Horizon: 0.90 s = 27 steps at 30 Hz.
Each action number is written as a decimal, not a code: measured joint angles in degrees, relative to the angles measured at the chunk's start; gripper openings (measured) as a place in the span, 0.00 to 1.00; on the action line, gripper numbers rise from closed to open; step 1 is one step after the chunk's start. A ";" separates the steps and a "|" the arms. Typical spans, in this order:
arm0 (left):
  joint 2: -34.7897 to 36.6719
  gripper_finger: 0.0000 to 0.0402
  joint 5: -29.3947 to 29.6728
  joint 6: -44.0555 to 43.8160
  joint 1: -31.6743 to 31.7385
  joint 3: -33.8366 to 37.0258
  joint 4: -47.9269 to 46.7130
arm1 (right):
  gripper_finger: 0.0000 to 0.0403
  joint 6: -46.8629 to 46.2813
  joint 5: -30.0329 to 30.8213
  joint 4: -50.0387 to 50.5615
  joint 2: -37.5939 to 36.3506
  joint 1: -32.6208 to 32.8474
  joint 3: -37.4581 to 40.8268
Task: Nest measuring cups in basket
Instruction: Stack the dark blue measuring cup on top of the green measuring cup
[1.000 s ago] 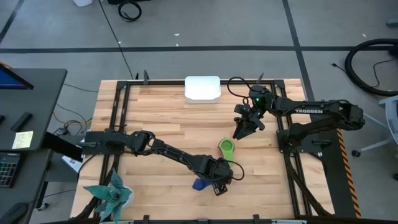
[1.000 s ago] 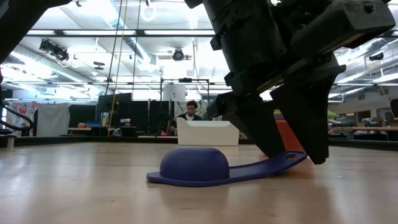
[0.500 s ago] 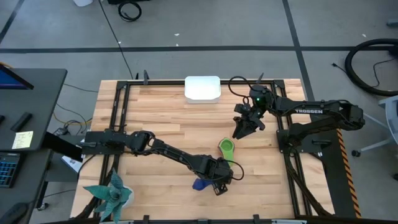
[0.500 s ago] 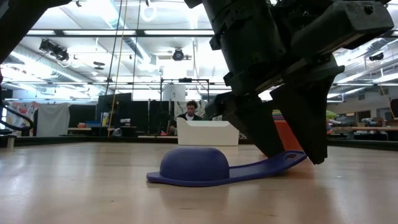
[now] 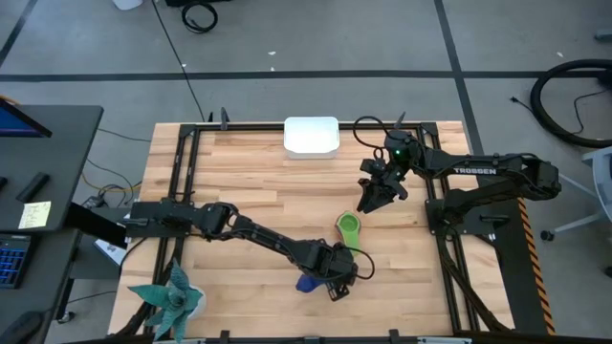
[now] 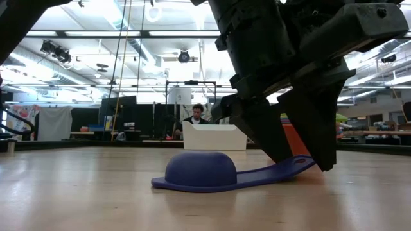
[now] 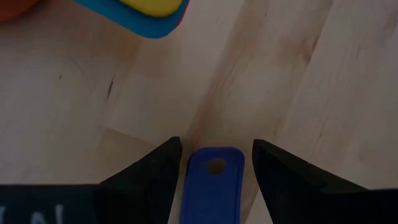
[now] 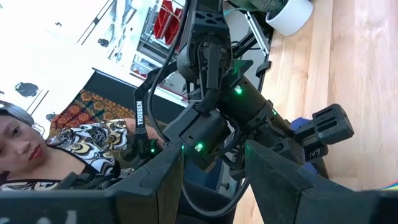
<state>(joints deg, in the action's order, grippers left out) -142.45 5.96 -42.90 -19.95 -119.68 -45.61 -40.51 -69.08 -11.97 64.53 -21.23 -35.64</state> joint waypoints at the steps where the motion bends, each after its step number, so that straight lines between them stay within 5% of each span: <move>1: 0.00 0.52 0.04 0.07 -0.08 0.00 -0.02 | 0.44 0.00 0.00 0.00 0.00 0.00 0.00; 13: -0.74 0.51 1.25 -0.16 -0.15 0.00 -0.40 | 0.44 -0.03 0.00 0.00 0.00 0.02 0.00; 21: -1.29 0.34 1.07 0.04 -0.11 0.02 -1.04 | 0.44 -0.04 -0.01 0.00 0.00 0.00 0.00; 27: -1.29 0.33 1.09 0.06 -0.28 0.04 -1.05 | 0.44 -0.04 0.00 0.01 0.00 0.00 0.00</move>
<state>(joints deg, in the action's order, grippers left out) -143.74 7.05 -42.84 -20.22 -119.63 -46.65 -40.56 -69.08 -11.96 64.53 -21.23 -35.64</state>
